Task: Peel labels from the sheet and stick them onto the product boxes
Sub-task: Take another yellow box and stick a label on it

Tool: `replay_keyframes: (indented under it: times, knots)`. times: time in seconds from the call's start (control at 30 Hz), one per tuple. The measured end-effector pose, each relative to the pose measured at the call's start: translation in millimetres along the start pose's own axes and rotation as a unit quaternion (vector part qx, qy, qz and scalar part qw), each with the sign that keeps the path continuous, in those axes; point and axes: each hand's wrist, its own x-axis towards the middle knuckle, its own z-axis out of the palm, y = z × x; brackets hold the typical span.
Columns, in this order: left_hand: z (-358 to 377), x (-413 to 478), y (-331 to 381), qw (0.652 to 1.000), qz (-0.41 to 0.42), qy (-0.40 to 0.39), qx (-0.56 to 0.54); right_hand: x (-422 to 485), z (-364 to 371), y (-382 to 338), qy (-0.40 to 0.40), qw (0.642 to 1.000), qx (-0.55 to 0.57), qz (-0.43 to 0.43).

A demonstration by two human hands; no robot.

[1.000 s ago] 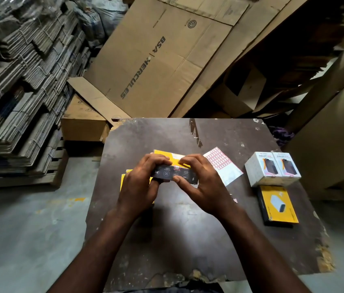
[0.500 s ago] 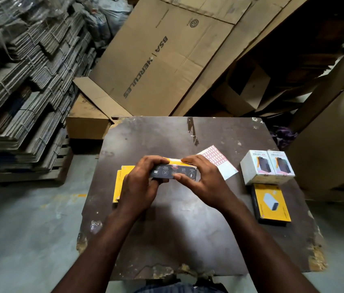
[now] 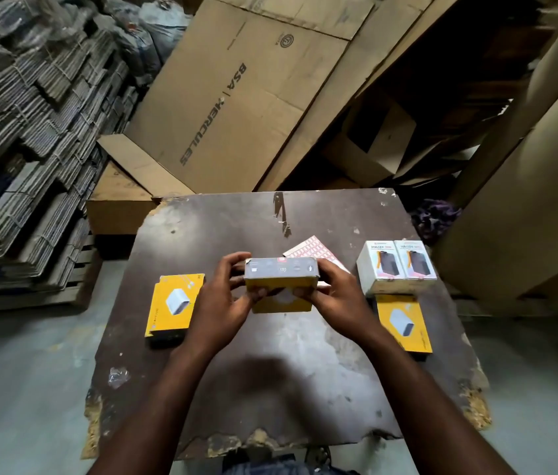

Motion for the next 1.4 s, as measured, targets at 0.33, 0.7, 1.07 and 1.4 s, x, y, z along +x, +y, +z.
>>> replay_keyframes:
  times: [0.33,0.7,1.07,1.4]
  knots:
    - [89,13,-6,0.991,-0.102,-0.075,-0.033,-9,-64,56,0.03,0.98,0.148,0.129]
    - [196,9,-31,0.95,-0.243,-0.161,-0.114,-56,-103,133,0.082,0.953,0.03,0.29]
    - [289,13,-44,0.909,-0.329,-0.252,-0.053,-66,-139,171,0.125,0.905,-0.095,0.396]
    - [327,29,-37,0.913,-0.298,-0.269,0.065,-52,-156,190,0.16,0.881,-0.105,0.432]
